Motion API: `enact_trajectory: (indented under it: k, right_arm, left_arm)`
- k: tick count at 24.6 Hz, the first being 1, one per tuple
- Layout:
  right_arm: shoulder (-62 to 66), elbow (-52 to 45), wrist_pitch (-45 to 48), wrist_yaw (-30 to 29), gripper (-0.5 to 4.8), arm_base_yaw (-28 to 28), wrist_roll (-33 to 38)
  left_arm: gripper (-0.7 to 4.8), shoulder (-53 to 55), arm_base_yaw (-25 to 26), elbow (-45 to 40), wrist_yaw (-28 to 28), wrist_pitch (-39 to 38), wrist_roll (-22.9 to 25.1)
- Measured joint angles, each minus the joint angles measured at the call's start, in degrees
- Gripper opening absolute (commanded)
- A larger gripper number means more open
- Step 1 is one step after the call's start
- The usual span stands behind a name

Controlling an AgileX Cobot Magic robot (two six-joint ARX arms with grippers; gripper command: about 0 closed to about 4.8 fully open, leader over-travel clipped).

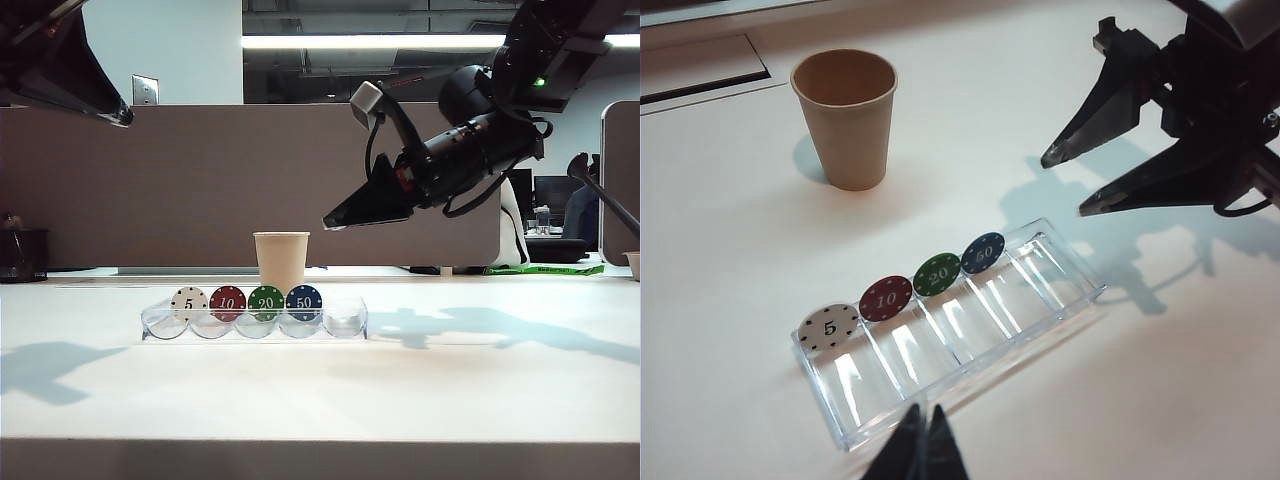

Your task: Pick up the chip with the greater value and put it into the paper cup.

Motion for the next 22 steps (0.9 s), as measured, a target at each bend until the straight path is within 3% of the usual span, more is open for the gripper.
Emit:
enact_trajectory:
  k: [10, 22]
  right_arm:
    - [0.1, 0.0, -0.1, 4.9, 2.26, 2.1, -3.5]
    - [2.6, 0.0, 1.7, 5.6, 2.26, 2.2, -3.5]
  left_arm:
    - [-0.05, 0.0, 0.0, 0.0, 0.9, 0.0, 0.0]
    - [-0.05, 0.0, 0.0, 0.0, 0.9, -0.1, 1.5]
